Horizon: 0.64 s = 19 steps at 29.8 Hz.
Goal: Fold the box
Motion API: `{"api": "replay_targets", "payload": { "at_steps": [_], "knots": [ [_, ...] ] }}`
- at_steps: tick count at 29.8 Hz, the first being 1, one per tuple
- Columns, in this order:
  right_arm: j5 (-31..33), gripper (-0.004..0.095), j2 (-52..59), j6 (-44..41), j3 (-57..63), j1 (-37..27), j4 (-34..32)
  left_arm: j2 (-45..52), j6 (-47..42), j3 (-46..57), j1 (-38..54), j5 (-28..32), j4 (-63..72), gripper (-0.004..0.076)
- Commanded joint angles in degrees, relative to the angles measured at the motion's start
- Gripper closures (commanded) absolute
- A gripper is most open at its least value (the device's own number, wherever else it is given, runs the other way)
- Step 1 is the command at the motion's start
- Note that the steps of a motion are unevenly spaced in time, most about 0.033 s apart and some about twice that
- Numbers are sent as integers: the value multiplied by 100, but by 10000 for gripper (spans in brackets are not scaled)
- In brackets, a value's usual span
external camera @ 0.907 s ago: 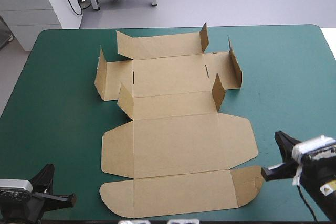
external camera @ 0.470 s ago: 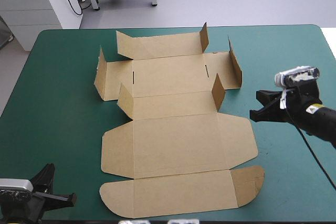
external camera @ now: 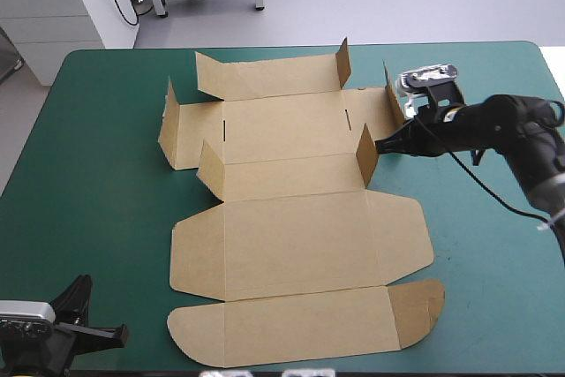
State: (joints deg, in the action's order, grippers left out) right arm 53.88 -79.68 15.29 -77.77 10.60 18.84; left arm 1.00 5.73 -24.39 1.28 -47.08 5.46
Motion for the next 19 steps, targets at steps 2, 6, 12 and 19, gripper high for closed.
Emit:
{"api": "replay_targets", "payload": {
  "at_steps": [2,6,12,19],
  "knots": [
    [-165,906,-569,-722,-771,424,-957,42,-29,-123,-2,462,56,731],
    [-64,906,-1148,-722,-1195,466,-776,42,-29,-123,-2,462,56,731],
    [578,907,-2079,-670,-1999,466,-922,42,-29,-123,-2,462,56,731],
    [917,902,-2588,-463,-2718,466,-843,42,-29,-123,-2,462,56,731]
  ]
}}
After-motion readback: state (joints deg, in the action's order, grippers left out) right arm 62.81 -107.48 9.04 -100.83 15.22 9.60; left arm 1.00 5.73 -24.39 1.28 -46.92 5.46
